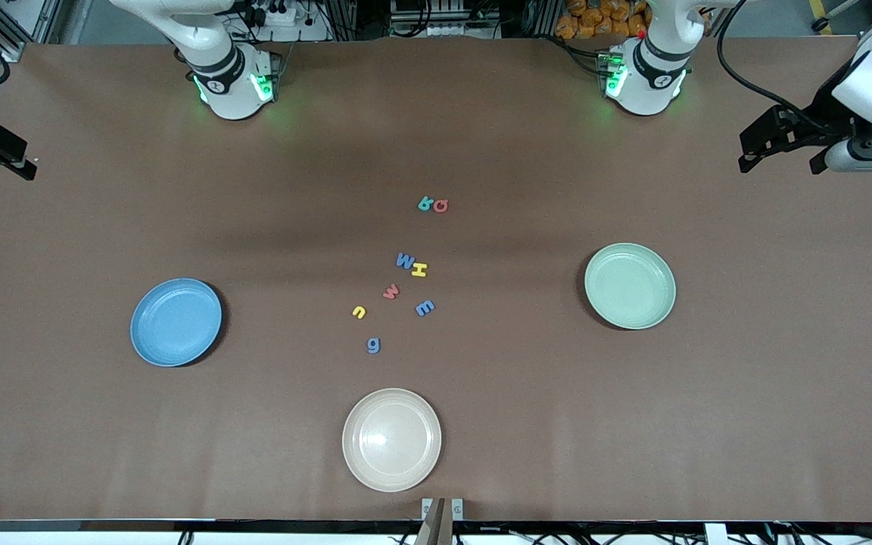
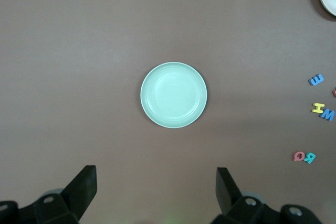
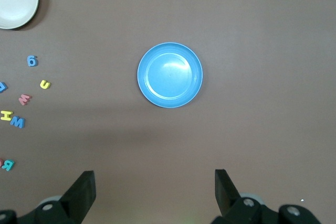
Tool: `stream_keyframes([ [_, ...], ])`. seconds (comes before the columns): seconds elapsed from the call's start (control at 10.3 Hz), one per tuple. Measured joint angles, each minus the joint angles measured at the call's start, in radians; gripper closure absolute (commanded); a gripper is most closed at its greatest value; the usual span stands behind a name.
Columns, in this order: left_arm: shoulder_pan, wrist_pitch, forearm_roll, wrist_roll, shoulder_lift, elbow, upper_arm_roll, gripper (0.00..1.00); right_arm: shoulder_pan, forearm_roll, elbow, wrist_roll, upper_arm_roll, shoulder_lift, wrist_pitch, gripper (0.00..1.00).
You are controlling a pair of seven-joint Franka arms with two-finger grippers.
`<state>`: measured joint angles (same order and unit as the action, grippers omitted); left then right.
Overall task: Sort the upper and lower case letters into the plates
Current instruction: 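Reach the left gripper over the pink foam Q among the letters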
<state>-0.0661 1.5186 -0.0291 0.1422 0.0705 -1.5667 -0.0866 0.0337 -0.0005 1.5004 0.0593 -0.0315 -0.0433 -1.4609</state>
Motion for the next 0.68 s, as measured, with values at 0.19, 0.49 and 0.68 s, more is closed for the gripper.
stream_keyframes([
  [0.19, 0.000, 0.000, 0.000, 0.000, 0.000, 0.000, -0.002, 0.00, 0.001, 0.000, 0.000, 0.000, -0.001, 0.000, 0.001, 0.00],
  [0.49, -0.018, -0.001, 0.000, -0.005, -0.033, -0.005, -0.073, 0.00, 0.007, 0.000, 0.000, 0.000, -0.004, 0.000, 0.001, 0.00],
  [0.68, -0.031, 0.000, 0.000, 0.006, -0.100, -0.006, -0.165, 0.00, 0.010, 0.000, 0.001, 0.000, -0.006, 0.003, -0.002, 0.00],
])
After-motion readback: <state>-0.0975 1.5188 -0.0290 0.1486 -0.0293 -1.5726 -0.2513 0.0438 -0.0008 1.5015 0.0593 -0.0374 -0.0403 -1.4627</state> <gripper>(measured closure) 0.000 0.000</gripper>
